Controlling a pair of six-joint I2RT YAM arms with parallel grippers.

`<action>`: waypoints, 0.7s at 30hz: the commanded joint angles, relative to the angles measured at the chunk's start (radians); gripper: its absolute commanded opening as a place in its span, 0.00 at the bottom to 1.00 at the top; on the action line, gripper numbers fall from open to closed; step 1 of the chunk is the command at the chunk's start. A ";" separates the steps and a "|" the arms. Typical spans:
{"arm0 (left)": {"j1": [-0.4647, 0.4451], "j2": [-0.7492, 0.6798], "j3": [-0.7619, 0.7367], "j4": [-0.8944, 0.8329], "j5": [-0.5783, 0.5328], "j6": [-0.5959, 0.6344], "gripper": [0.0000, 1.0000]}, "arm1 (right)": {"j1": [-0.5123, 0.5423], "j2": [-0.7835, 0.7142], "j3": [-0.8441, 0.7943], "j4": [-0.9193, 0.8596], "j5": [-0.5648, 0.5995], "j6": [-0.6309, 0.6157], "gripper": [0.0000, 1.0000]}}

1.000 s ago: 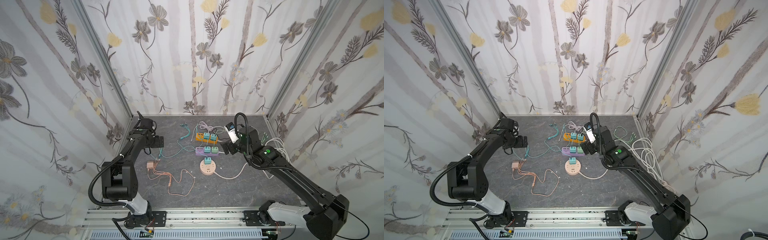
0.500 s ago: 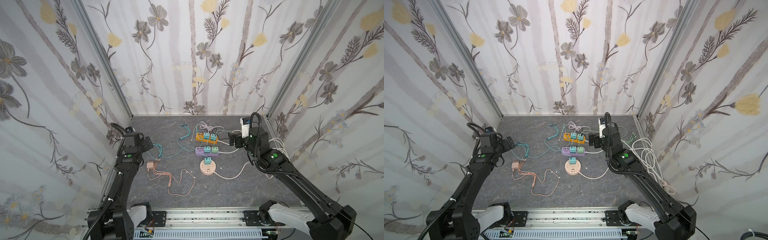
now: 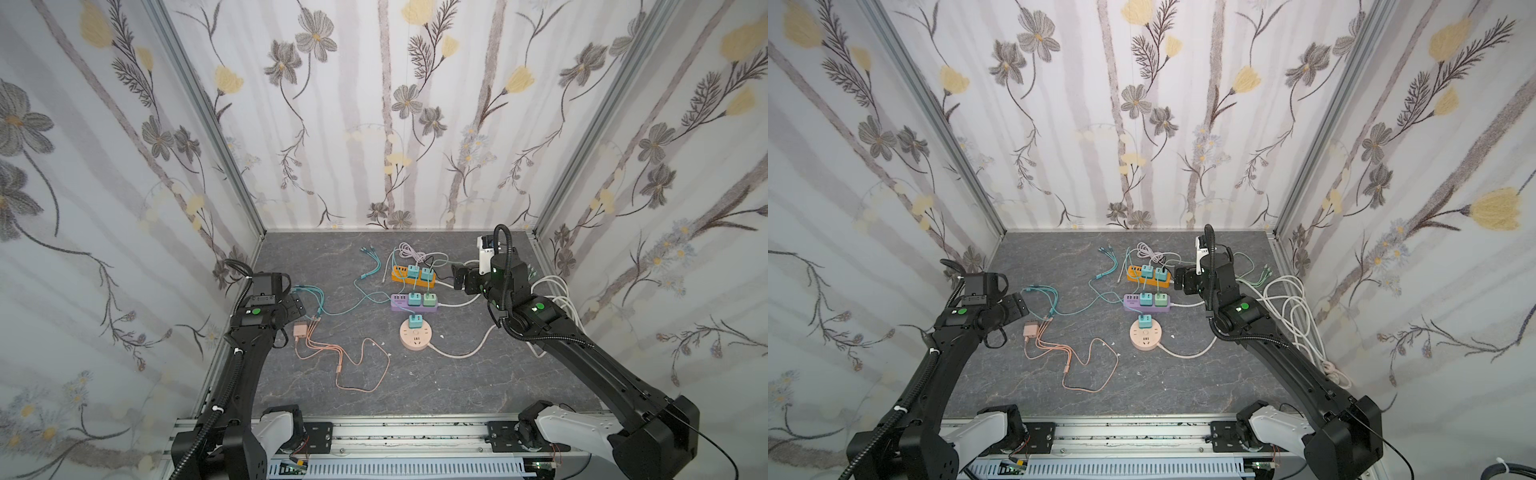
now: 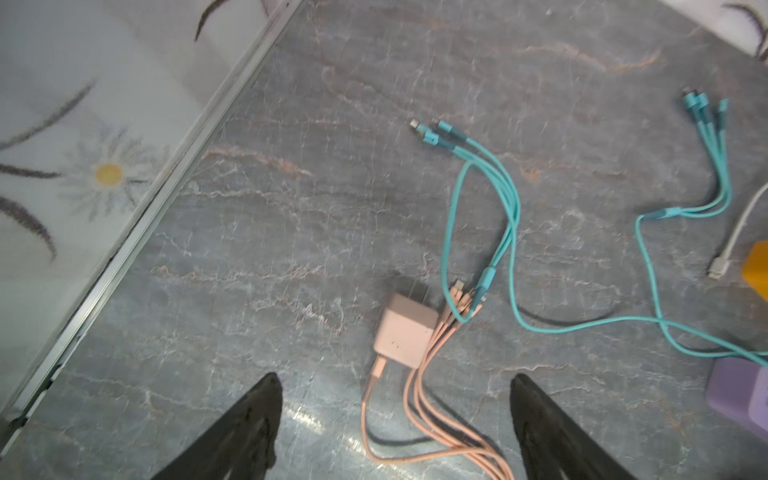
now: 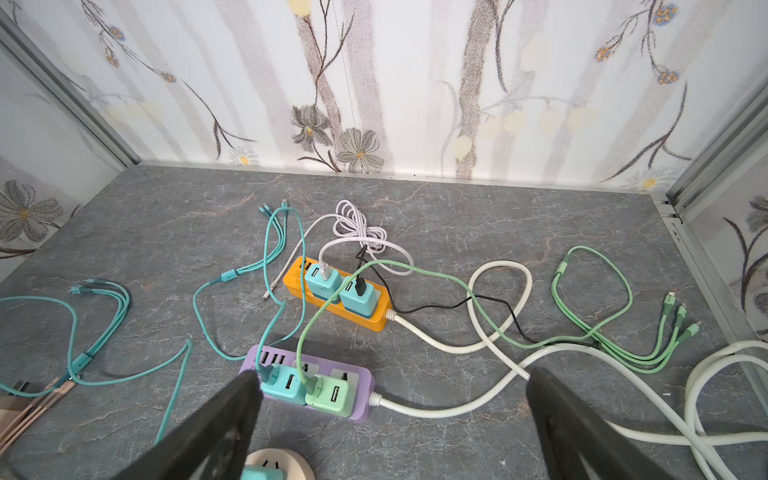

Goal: Insert the plug
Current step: 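Grasp the pink charger with the left gripper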

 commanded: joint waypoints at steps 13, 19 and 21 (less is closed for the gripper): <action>-0.036 0.269 0.064 -0.027 0.054 -0.105 0.66 | -0.003 -0.006 -0.052 0.042 0.039 -0.018 0.99; -0.045 0.385 0.021 0.130 0.057 -0.161 0.65 | -0.007 -0.017 -0.052 0.033 0.044 -0.041 0.99; -0.050 0.429 0.041 0.128 0.039 -0.152 0.66 | -0.007 -0.024 -0.052 0.027 0.045 -0.052 0.99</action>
